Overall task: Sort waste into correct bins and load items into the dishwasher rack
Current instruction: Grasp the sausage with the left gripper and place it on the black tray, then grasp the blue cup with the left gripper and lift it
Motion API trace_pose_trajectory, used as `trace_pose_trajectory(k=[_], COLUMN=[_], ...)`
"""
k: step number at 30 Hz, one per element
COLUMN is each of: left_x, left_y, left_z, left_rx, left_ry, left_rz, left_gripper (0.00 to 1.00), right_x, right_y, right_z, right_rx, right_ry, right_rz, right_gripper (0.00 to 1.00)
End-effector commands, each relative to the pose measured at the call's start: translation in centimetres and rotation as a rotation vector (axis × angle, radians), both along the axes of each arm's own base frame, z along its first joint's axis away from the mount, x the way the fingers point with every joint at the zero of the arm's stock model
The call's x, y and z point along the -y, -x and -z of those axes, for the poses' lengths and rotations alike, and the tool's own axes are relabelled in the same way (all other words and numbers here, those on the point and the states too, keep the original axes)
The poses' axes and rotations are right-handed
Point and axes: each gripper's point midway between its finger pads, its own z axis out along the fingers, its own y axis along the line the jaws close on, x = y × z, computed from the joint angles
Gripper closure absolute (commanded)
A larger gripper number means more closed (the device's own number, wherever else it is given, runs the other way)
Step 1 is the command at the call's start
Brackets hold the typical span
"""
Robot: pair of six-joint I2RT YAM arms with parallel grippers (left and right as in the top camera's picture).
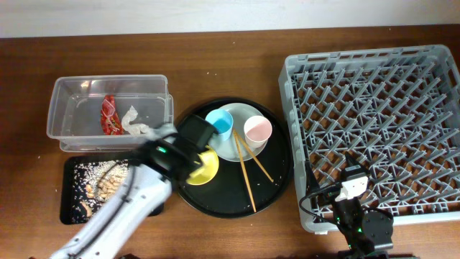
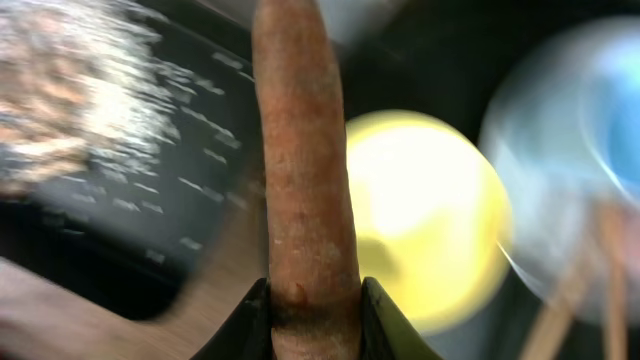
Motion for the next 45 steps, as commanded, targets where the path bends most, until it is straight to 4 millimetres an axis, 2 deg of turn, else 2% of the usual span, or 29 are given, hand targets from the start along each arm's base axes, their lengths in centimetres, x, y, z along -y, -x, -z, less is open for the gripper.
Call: trace_pose_trajectory(k=[1,3,6,9,11,12,14,15,16,18,20,21,23,25,27,29,31,34,37,40,41,45], left_x=[-6.1,-9.1,-11.7,-12.5,-13.0,-13.2,-13.2,-13.2,-13.2,-13.1,-13.1,-13.1,-12.0,-8.4,-3.0,1.1,2.0,2.6,3.9,4.1,4.1,3.9], left_y=[-0.1,0.7,1.7,2.5,2.7,2.8,2.8,2.8,2.7,1.8,1.3,1.1,0.3,-1.5,-2.7,-2.6,-2.5,-2.2,-1.8,-1.9,-1.9,-2.0], left_z=[1.1,2.3,4.5,7.5,8.4,8.4,8.4,8.4,8.3,7.5,5.7,4.2,1.6,-0.6,-2.9,-5.0,-5.7,-6.2,-7.4,-7.6,-7.6,-7.5], left_rx=[-0.032,-0.073,-0.105,-0.118,-0.116,-0.116,-0.116,-0.115,-0.115,-0.107,-0.104,-0.1,-0.081,-0.022,0.079,0.156,0.175,0.182,0.213,0.219,0.221,0.224], left_ry=[-0.053,-0.062,-0.046,0.019,0.028,0.027,0.027,0.028,0.026,0.015,0.009,0.01,0.054,0.2,0.405,0.594,0.648,0.691,0.781,0.789,0.789,0.777], left_rz=[-0.19,-0.295,-0.404,-0.466,-0.491,-0.497,-0.497,-0.497,-0.484,-0.416,-0.38,-0.378,-0.275,0.007,0.361,0.573,0.606,0.628,0.688,0.694,0.695,0.692], left_gripper=[0.82,0.83,0.83,0.83,0.8,0.73,0.48,0.4,0.36,0.34,0.34,0.34,0.36,0.35,0.23,0.14,0.01,0.01,0.01,0.01,0.01,0.01], right_x=[0.0,0.0,0.0,0.0,0.0,0.0,0.0,0.0,0.0,0.0,0.0,0.0,0.0,0.0,0.0,0.0,0.0,-0.2,-2.5,-3.0,-3.1,-2.6], right_y=[0.0,0.0,0.0,0.0,0.0,0.0,0.0,0.0,0.0,0.0,0.0,0.0,0.0,0.0,0.0,0.0,0.0,0.0,0.7,1.0,1.2,3.3], right_z=[0.3,0.3,0.3,0.3,0.3,0.3,0.3,0.3,0.3,0.3,0.3,0.3,0.3,0.3,0.3,0.3,0.2,0.2,-0.6,-1.4,-2.3,-9.9], right_rx=[-0.005,-0.005,-0.005,-0.005,-0.005,-0.005,-0.005,-0.005,-0.005,-0.005,-0.005,-0.005,-0.005,-0.005,-0.005,-0.005,-0.002,-0.003,0.027,0.016,0.02,0.072], right_ry=[-0.001,-0.001,-0.001,-0.001,-0.001,-0.001,-0.001,-0.001,-0.001,-0.001,-0.001,-0.001,-0.001,-0.001,-0.001,-0.001,-0.001,-0.002,-0.013,-0.119,-0.158,-0.181], right_rz=[0.002,0.002,0.002,0.002,0.002,0.002,0.002,0.002,0.002,0.002,0.002,0.002,0.002,0.002,0.002,0.002,0.002,-0.009,-0.152,-0.178,-0.182,-0.173], right_gripper=[0.02,0.02,0.02,0.02,0.02,0.02,0.02,0.02,0.02,0.02,0.02,0.02,0.01,0.02,0.02,0.02,0.02,0.02,0.02,0.02,0.02,0.02])
